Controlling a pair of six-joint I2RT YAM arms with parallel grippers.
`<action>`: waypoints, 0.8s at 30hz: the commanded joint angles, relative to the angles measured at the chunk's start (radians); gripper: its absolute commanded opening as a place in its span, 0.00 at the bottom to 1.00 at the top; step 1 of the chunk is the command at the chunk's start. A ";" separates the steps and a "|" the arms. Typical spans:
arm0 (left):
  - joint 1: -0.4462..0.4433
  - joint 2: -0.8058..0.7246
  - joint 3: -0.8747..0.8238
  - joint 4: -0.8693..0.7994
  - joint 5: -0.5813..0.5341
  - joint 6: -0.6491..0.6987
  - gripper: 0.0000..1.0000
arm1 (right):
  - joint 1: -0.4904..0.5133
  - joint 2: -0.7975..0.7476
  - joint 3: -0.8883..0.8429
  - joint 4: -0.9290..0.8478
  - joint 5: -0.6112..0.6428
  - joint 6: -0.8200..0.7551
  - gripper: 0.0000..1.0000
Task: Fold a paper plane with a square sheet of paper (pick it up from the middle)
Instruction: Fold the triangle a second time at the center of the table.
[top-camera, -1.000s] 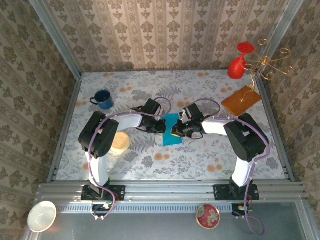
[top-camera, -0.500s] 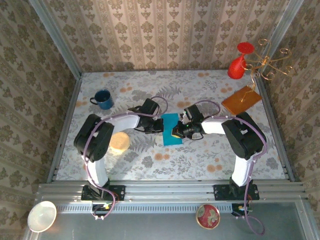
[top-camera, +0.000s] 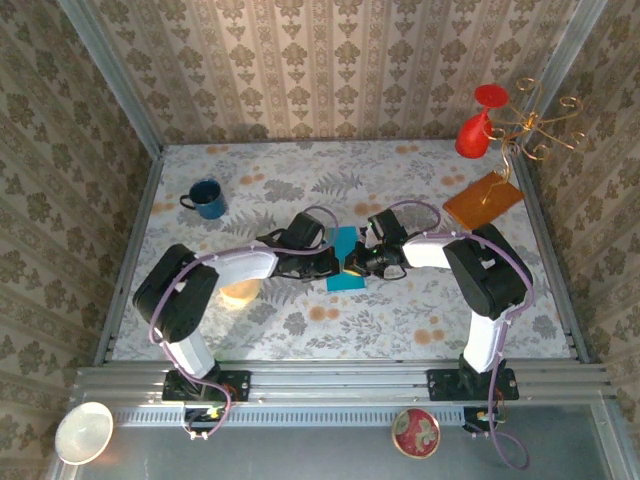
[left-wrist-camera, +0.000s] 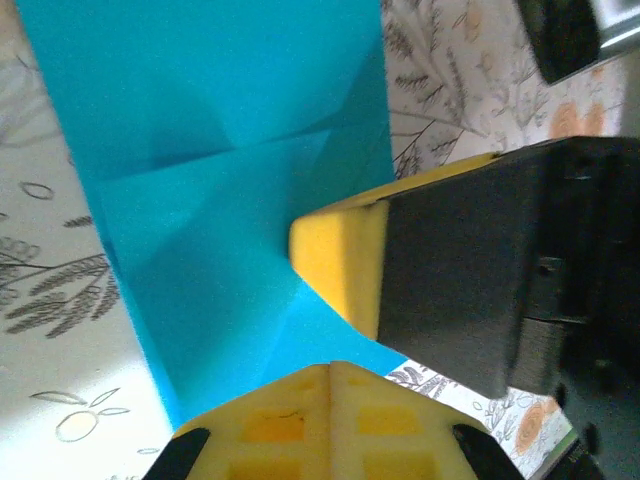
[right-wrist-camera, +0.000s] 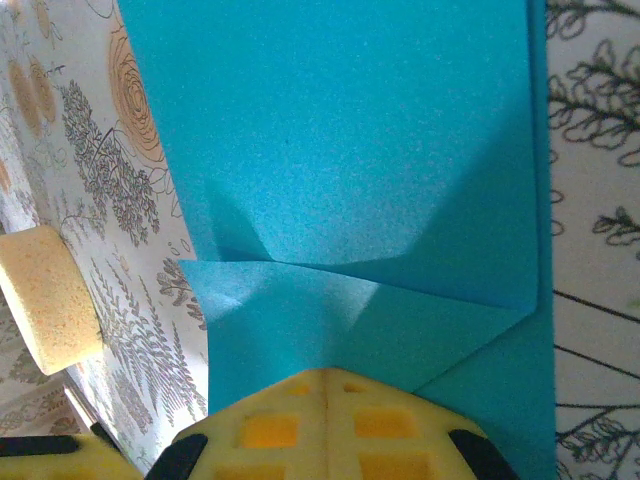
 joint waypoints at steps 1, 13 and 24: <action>-0.016 0.029 0.009 0.028 0.039 -0.025 0.00 | -0.008 0.082 -0.037 -0.169 0.137 -0.006 0.01; -0.019 0.104 0.057 -0.018 0.030 0.010 0.00 | -0.014 0.086 -0.038 -0.171 0.129 0.000 0.01; -0.004 0.138 0.088 -0.050 0.003 0.041 0.00 | -0.019 0.089 -0.039 -0.174 0.127 -0.006 0.01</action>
